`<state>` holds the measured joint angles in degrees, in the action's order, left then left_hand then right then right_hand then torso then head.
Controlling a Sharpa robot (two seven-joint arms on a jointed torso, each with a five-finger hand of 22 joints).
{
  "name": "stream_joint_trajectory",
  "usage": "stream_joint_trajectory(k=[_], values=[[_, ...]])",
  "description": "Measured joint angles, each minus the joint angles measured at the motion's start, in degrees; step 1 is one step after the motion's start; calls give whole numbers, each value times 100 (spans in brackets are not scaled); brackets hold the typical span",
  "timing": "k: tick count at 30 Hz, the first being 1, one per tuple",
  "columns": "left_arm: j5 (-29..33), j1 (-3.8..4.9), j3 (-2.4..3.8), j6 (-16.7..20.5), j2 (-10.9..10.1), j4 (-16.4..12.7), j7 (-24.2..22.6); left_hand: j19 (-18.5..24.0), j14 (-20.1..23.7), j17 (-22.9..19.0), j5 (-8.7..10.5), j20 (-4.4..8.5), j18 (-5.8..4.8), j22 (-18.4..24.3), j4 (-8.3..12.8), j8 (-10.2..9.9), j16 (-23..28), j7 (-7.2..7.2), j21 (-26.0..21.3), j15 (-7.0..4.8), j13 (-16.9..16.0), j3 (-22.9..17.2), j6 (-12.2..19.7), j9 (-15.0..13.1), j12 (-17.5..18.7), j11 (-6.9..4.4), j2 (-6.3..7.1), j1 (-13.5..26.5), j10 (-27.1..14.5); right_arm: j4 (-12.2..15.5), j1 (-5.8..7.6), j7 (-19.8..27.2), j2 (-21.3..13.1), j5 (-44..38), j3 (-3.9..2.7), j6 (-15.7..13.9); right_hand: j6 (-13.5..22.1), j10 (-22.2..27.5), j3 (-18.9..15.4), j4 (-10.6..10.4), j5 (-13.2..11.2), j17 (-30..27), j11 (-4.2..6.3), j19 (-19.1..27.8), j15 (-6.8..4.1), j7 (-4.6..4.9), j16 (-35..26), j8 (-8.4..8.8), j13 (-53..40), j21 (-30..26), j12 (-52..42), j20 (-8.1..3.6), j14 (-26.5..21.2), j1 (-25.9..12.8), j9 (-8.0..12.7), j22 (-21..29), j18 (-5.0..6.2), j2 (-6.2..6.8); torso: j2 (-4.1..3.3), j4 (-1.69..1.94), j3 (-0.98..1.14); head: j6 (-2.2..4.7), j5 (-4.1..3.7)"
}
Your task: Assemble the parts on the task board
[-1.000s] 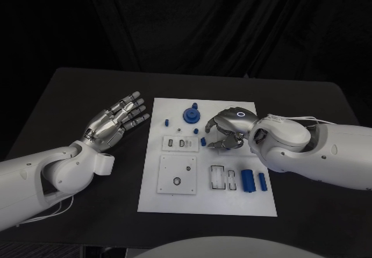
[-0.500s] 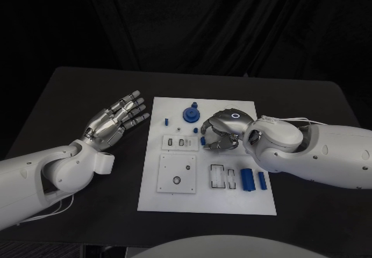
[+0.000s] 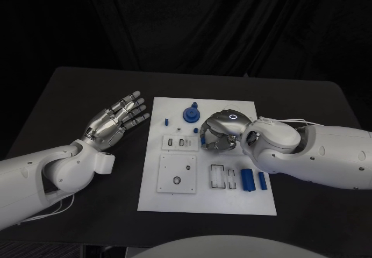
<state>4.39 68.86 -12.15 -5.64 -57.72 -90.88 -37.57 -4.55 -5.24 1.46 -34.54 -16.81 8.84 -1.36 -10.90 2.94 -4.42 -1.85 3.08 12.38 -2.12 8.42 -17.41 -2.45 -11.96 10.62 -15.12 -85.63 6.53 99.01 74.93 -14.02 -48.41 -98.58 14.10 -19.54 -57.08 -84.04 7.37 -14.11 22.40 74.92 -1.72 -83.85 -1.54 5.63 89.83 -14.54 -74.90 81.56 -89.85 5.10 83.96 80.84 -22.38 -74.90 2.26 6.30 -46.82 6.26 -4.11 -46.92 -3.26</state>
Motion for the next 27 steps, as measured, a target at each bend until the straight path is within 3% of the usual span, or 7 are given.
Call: stream_joint_trajectory(k=[7,13,27], values=[[0,-2,0,-3,0,7,3,0,0,0,0,0,1,0,0,0,0,0,0,0,0,0,0,0,0,0,-23,23,0,25,-7,77,-18,0,1,-123,-109,7,95,112,298,0,117,-15,-109,-20,0,-151,0,99,0,-116,-5,66,-57,-4,0,7,1,-1,0,9,12],[0,-5,0,-7,0,11,6,0,0,0,0,0,0,0,0,0,0,0,0,0,0,0,0,0,0,0,-23,23,0,83,-11,123,-54,0,1,-297,-109,0,159,191,466,-1,184,-21,-160,-21,0,-154,0,164,0,-163,5,108,-56,-4,-1,-12,1,-1,-1,15,24],[0,-13,0,-19,-3,16,13,0,0,0,0,0,0,0,17,0,0,0,0,0,0,-17,0,0,0,0,-23,23,0,241,-12,75,-16,1,-3,-563,-88,0,162,197,411,-1,184,-10,-168,-41,0,-154,0,73,0,-193,13,114,-54,-3,0,-6,1,-1,-1,-8,52]])
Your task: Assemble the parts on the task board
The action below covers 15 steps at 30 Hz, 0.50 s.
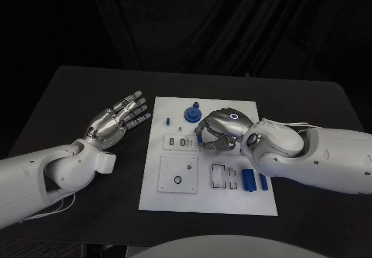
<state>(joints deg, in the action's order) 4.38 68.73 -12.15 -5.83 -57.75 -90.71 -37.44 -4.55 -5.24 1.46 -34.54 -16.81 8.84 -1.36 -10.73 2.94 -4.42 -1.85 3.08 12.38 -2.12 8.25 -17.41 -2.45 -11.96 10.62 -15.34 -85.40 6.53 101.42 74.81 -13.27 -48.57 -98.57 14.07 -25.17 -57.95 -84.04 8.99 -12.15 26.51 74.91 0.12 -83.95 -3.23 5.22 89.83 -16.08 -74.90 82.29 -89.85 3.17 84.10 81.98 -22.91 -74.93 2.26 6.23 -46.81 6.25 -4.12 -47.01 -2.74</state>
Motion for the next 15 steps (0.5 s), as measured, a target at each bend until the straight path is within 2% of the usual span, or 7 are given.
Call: stream_joint_trajectory(k=[4,5,7,10,12,14,15], values=[[0,-1,0,-1,1,0,2,0,0,0,0,0,0,0,0,0,0,0,0,0,0,0,0,0,0,0,0,0,0,-21,0,-71,70,0,0,50,30,4,-33,-32,-216,0,-4,0,0,-31,0,101,0,-116,0,0,0,-7,-1,0,0,2,-1,1,1,-13,-12],[0,-1,0,-1,2,0,2,0,0,0,0,0,0,0,0,0,0,0,0,0,0,0,0,0,0,0,0,0,0,-28,0,-91,82,0,-1,70,31,11,-33,-32,-243,0,-33,0,0,-31,0,114,0,-131,0,0,0,-45,-2,0,0,-4,-1,1,1,-18,-16],[0,-1,0,-2,5,0,3,0,0,0,0,0,0,0,0,0,0,0,0,0,0,0,0,0,0,0,0,0,0,-44,0,-141,107,0,-1,125,30,2,-33,-32,-260,0,-44,0,0,-31,0,128,0,-154,0,0,0,-99,-78,0,0,2,-1,2,1,-21,-17],[0,-1,0,-3,6,0,5,0,0,0,0,0,0,0,0,0,0,0,0,0,0,1,0,0,0,0,0,0,0,-61,0,-219,145,0,-1,221,30,2,-33,-32,-260,0,-44,0,4,-31,0,146,0,-190,0,0,-4,-107,-81,1,0,9,-2,3,0,-29,-17],[0,-1,0,-3,7,0,6,0,0,0,0,0,0,0,0,0,0,0,0,0,0,1,0,0,0,0,0,0,0,-70,0,-262,166,0,-1,275,50,2,-33,-32,-260,0,-44,0,21,-51,0,170,0,-199,0,0,-21,-113,-335,1,0,16,-2,4,-3,-31,-17],[0,-1,0,-3,8,0,7,0,0,0,0,0,0,0,-1,0,0,0,0,0,0,1,0,0,0,0,0,0,0,-85,0,-305,191,0,-1,332,69,12,-33,-32,-263,0,-74,0,29,-33,0,193,0,-228,0,0,-13,-113,-337,1,0,16,-2,4,-6,-35,-15],[0,-1,0,-4,9,0,7,0,0,0,0,0,0,0,-1,0,0,0,0,0,0,1,0,0,0,0,0,0,0,-91,0,-321,202,0,-1,353,89,2,-33,-32,-290,0,-86,-13,42,-13,0,213,0,-228,0,13,0,-127,-431,1,0,30,-2,4,-7,-38,-14]])
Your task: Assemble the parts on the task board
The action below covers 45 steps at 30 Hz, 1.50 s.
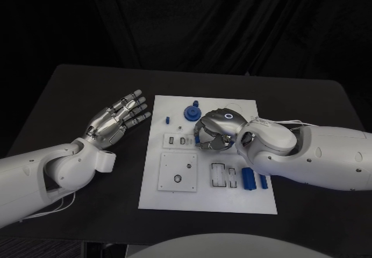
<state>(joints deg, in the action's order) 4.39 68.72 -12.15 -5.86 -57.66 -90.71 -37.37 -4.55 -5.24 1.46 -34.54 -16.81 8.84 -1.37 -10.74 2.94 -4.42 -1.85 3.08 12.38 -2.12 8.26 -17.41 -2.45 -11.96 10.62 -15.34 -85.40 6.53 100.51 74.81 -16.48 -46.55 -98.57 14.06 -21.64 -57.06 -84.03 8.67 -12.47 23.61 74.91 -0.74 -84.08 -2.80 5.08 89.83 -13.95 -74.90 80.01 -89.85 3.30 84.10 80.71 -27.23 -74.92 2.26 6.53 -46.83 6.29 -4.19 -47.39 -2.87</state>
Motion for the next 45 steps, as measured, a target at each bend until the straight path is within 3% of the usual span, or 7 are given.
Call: stream_joint_trajectory(k=[14,19,22,27,30,35,45], values=[[0,-1,0,-5,18,22,7,0,0,0,0,0,0,0,0,0,0,-21,0,0,0,0,-21,0,0,0,0,0,0,-53,0,-51,85,-1,-5,121,226,11,-30,-33,-544,0,-50,13,67,63,0,159,0,-27,0,71,-14,-113,-153,1,-1,-21,4,-3,0,-9,12],[0,-1,0,-7,28,31,9,0,0,0,0,0,0,0,16,0,0,-20,0,0,0,-16,-21,0,0,0,0,0,0,-54,0,-29,94,-2,-9,126,129,11,94,126,144,0,-50,13,67,55,0,176,0,-26,0,71,-14,-13,-170,1,-1,-35,3,-3,2,-2,10],[0,-2,0,-9,34,35,10,0,0,0,0,0,0,0,16,0,0,-20,0,0,0,-16,-21,0,0,0,0,0,0,-54,0,-6,100,-2,-11,119,100,10,128,159,245,0,-50,13,67,40,0,149,0,-27,0,71,-14,21,-221,1,-1,-15,2,-3,3,-2,3],[0,-4,0,-12,39,42,12,0,0,0,0,0,0,0,16,0,0,-20,0,0,0,-16,-21,0,0,0,0,0,0,-54,0,34,108,-2,-8,101,210,11,24,100,-486,0,-50,13,67,28,0,145,0,-26,0,71,-14,-13,-324,1,-1,-32,2,-3,5,2,2],[0,-5,0,-13,41,44,12,0,0,0,0,0,0,0,16,0,0,-20,0,0,0,-15,-21,0,0,0,0,0,0,-54,0,61,109,-2,-1,89,223,10,10,86,-553,0,-50,13,67,41,0,159,0,-26,0,71,-14,-67,-330,1,-1,-36,2,-3,7,4,7],[0,-7,0,-16,41,45,14,0,0,0,0,0,0,0,15,0,0,-20,0,0,0,-15,-21,0,0,0,0,0,0,-56,0,138,105,-2,-1,18,69,10,137,229,263,0,-50,13,67,29,0,43,0,24,0,71,-14,-17,-393,2,-1,-7,3,-4,9,5,15],[-4,-13,0,-13,13,-6,10,0,0,0,-22,0,0,0,19,8,-8,-56,0,0,-1,-51,-57,-12,-25,0,0,0,0,46,-1,600,-65,321,-2,-703,68,9,145,253,270,0,-7,13,32,30,0,-65,0,177,0,71,-7,7,-393,2,-1,-30,3,-4,10,77,62]])
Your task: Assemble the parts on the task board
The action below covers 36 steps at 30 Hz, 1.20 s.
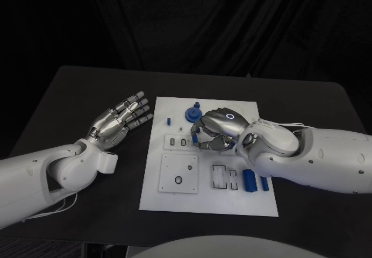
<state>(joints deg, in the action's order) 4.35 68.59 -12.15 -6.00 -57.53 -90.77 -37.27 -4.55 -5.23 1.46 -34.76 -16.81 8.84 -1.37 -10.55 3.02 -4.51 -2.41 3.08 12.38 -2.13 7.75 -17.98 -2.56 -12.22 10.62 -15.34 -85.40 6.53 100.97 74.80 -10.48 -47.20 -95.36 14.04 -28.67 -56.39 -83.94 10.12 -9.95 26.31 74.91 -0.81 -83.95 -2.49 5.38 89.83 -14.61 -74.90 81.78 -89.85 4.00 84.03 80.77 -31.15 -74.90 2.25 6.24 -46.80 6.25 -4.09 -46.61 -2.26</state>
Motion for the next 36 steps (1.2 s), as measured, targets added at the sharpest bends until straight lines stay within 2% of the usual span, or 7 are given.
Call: stream_joint_trajectory(k=[6,12,16,22,27,30,36], values=[[-141,-2,0,36,-26,-76,-22,-62,-227,62,-48,0,-1,-17,50,42,-241,-98,26,51,-39,-70,-98,-8,-199,77,17,17,135,173,124,542,-203,604,-3,-657,-20,-13,-18,-47,-92,0,28,-21,-8,20,0,-46,0,81,0,-21,-7,0,0,-3,0,0,1,-1,-2,148,32],[-350,-3,0,168,-25,-148,-56,-575,-1367,316,-159,8,0,-136,23,146,-1276,-284,334,52,-259,-271,-453,-51,-1311,299,46,46,994,353,307,1001,-373,1121,-8,-1123,-20,0,-8,-88,-157,0,41,-6,-48,20,0,-76,0,214,0,-36,-8,0,0,-4,1,0,14,0,2,308,49],[-609,-3,0,350,-7,-195,-92,-2646,-2807,979,-282,44,-1,-707,-45,275,-2836,-511,1645,-47,-788,-570,-982,-98,-2487,347,165,-12,2005,457,397,1295,-452,1467,-9,-1365,-20,0,0,-129,-195,0,82,-6,-48,20,0,-94,0,275,0,-36,-8,0,0,-4,1,0,40,4,5,390,79],[-962,-3,0,624,89,-237,-122,-3293,-2748,3419,-282,357,0,-2097,-431,261,-6542,-682,3936,-417,-2963,-1496,-1670,-101,-5104,1,737,-20,2217,514,442,1669,-468,1917,-8,-1587,-20,0,15,-145,-240,0,82,-10,-48,20,0,-108,0,275,0,-74,-8,-2,0,-4,1,2,124,15,20,433,115],[-1110,-3,1,732,207,-235,-121,-2980,-6672,7141,-282,599,0,-3765,-578,302,-8422,-800,6231,-653,-6911,-2094,-2395,-158,-7150,-289,971,168,5884,530,449,1855,-458,2116,-7,-1659,-20,0,15,-176,-286,0,82,-10,-68,20,0,-109,0,275,0,-74,12,-3,0,-3,0,3,197,14,31,371,165],[-1188,-3,1,746,317,-209,-104,-3932,-7778,7336,-264,635,-96,-5054,-579,377,-8535,-869,7147,-690,-7265,-2220,-2677,-207,-7600,-304,1030,254,7444,534,451,1938,-450,2195,-7,-1679,-19,0,15,-176,-289,0,82,-10,-68,20,0,-109,0,275,0,-74,12,-3,0,-3,0,3,250,7,40,314,197],[-1427,-3,3,705,512,-137,-40,-5323,-7852,7349,-235,622,-318,-6525,-519,385,-8535,-898,7940,-686,-7282,-2345,-2863,-225,-7765,-305,1050,344,7722,526,453,2045,-424,2308,-7,-1681,-19,0,9,-200,-340,0,82,-10,-68,19,0,-108,0,277,0,-74,12,-3,0,-2,0,4,324,-3,48,220,231]])
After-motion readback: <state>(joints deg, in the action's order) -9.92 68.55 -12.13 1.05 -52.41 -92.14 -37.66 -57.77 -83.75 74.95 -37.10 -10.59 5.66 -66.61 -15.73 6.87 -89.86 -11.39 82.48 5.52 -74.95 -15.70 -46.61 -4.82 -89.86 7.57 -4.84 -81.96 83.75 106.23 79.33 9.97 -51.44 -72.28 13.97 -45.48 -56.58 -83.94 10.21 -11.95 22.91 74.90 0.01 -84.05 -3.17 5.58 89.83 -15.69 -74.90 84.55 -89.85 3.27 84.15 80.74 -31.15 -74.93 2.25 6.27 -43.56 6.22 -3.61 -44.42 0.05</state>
